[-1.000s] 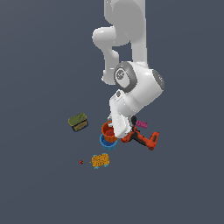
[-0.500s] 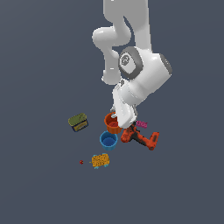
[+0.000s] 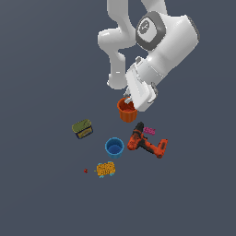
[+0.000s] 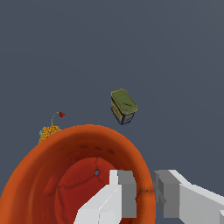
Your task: Pick up a designated object from a clutter of objects.
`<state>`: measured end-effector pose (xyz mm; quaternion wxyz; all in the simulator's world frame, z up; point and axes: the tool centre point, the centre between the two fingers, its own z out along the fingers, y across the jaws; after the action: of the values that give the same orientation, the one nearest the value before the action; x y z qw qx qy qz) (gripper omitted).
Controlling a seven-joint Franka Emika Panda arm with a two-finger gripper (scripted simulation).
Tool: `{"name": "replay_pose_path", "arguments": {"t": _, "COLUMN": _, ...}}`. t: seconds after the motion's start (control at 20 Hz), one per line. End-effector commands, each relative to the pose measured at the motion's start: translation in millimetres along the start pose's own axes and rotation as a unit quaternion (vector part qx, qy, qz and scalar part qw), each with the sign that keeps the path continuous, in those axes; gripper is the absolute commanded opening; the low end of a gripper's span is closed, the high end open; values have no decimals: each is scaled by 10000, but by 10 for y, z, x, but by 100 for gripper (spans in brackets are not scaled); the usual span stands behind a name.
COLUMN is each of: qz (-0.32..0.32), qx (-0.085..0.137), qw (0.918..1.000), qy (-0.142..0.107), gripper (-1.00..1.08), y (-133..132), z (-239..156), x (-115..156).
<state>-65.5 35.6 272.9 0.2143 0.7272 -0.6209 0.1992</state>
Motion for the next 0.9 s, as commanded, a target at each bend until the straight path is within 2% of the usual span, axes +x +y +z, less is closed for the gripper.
{"name": "replay_pose_path", "arguments": {"t": 0.0, "qz": -1, "qx": 6, "qw": 10000, "qy": -5, "gripper": -100, "y": 142, "z": -261, "x": 42}}
{"name": "replay_pose_path", "arguments": {"t": 0.5, "qz": -5, "qx": 5, "qw": 10000, "qy": -11, "gripper": -100, "y": 658, "z": -1242, "x": 192}}
{"name": "replay_pose_path", "arguments": {"t": 0.85, "qz": 0, "qx": 7, "qw": 10000, "qy": -7, "gripper": -100, "y": 900, "z": -1741, "x": 270}}
